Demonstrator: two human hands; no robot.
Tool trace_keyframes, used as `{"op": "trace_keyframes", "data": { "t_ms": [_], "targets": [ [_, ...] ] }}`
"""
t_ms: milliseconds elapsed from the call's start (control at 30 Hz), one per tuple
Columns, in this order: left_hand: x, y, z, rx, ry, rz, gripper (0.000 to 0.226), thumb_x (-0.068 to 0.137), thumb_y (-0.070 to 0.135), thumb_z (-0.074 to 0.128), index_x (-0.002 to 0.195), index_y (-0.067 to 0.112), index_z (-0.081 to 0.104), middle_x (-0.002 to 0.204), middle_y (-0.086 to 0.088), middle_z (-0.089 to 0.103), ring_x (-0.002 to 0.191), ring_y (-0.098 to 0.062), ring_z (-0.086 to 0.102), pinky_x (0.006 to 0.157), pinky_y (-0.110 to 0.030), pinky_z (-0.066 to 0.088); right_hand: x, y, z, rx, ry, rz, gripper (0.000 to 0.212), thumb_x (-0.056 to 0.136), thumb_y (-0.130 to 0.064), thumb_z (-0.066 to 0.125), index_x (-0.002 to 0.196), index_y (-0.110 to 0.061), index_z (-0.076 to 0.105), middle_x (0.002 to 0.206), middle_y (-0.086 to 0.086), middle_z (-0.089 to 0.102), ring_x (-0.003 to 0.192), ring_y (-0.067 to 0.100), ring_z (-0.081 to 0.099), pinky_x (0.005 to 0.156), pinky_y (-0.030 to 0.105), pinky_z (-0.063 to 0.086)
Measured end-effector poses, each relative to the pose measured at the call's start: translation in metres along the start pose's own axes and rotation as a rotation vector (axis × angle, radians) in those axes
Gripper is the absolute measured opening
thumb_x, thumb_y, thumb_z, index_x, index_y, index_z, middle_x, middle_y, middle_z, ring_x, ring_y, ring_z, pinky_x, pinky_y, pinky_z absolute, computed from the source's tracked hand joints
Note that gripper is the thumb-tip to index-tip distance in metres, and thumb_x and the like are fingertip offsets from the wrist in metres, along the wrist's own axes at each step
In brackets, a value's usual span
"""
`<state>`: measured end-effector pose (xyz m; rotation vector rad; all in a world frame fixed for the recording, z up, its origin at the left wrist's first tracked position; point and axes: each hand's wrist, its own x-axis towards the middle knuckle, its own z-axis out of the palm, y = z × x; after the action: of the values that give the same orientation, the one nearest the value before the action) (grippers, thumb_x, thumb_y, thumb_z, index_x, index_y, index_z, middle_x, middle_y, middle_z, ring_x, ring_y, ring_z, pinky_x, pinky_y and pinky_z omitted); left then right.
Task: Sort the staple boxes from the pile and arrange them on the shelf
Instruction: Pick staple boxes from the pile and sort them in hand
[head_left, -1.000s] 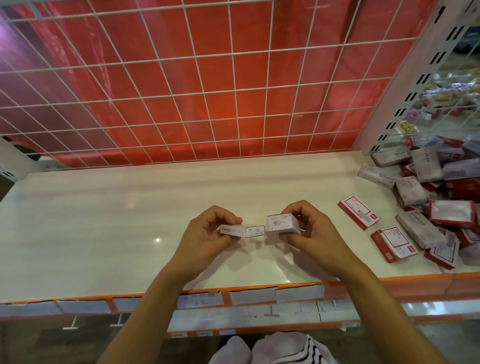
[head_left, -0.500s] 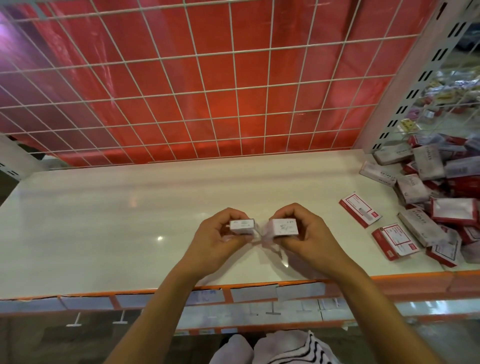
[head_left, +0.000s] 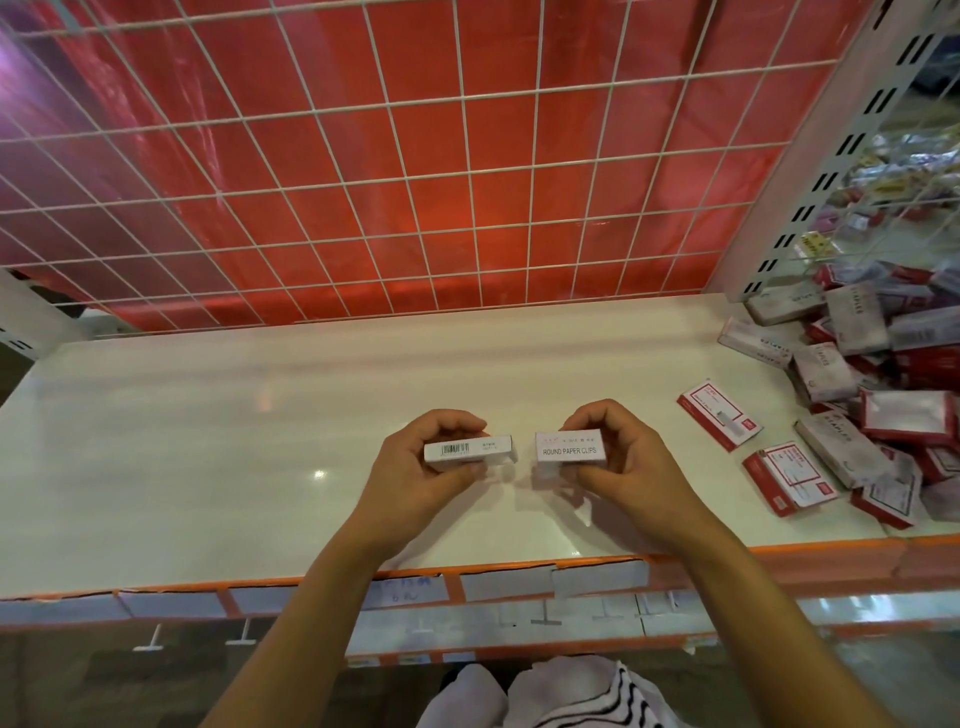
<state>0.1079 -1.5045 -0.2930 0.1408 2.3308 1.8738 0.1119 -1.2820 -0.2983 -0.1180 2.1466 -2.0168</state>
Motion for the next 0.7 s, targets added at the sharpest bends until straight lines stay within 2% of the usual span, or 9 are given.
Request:
{"op": "trace_keyframes", "data": {
  "t_ms": [133, 333, 467, 600, 700],
  "targets": [
    [0.0001, 0.0005, 0.0010, 0.025, 0.005, 0.001, 0.031, 0.079, -0.001, 0.072, 0.091, 0.027, 0.065, 0.091, 0.012, 0.068, 0.082, -0.005, 0.062, 0.064, -0.021, 0.050, -0.0013, 0.0008, 0.0008, 0.013, -0.030, 0.037, 0.031, 0.083, 0.011, 0.059, 0.102, -0.014, 0.062, 0.096, -0.005, 0.066, 0.086, 0.005, 0.062, 0.069, 0.020, 0.051],
    [0.0004, 0.0035, 0.0000, -0.160, -0.025, -0.009, 0.029, 0.079, -0.009, 0.067, 0.094, 0.015, 0.062, 0.091, 0.002, 0.070, 0.088, -0.018, 0.066, 0.073, -0.029, 0.057, -0.0011, 0.0010, 0.0006, 0.216, -0.030, 0.031, 0.034, 0.070, 0.008, 0.067, 0.095, -0.014, 0.067, 0.097, 0.000, 0.070, 0.094, 0.015, 0.065, 0.075, 0.023, 0.052],
    [-0.0003, 0.0005, 0.0019, -0.214, -0.075, -0.038, 0.026, 0.080, -0.008, 0.066, 0.091, 0.015, 0.059, 0.099, -0.006, 0.072, 0.097, -0.021, 0.068, 0.074, -0.033, 0.058, -0.0036, -0.0024, 0.0010, 0.224, -0.036, 0.062, 0.034, 0.078, 0.021, 0.055, 0.099, -0.006, 0.059, 0.088, -0.005, 0.071, 0.085, 0.007, 0.066, 0.068, 0.018, 0.052],
    [-0.0007, -0.0012, 0.0041, -0.250, -0.095, -0.036, 0.028, 0.072, 0.004, 0.072, 0.081, 0.029, 0.066, 0.097, -0.010, 0.070, 0.097, -0.027, 0.067, 0.080, -0.037, 0.057, -0.0044, -0.0004, 0.0014, 0.172, -0.066, 0.099, 0.029, 0.081, 0.016, 0.057, 0.099, -0.007, 0.055, 0.093, -0.002, 0.070, 0.088, 0.011, 0.065, 0.073, 0.026, 0.054],
    [-0.0005, -0.0029, 0.0034, -0.253, -0.099, -0.021, 0.027, 0.071, 0.005, 0.070, 0.084, 0.028, 0.066, 0.100, -0.009, 0.071, 0.101, -0.027, 0.066, 0.084, -0.039, 0.056, -0.0043, 0.0011, 0.0010, 0.154, -0.076, 0.101, 0.029, 0.079, 0.014, 0.061, 0.098, -0.007, 0.053, 0.099, 0.005, 0.068, 0.093, 0.012, 0.064, 0.077, 0.031, 0.054]
  ]
}}
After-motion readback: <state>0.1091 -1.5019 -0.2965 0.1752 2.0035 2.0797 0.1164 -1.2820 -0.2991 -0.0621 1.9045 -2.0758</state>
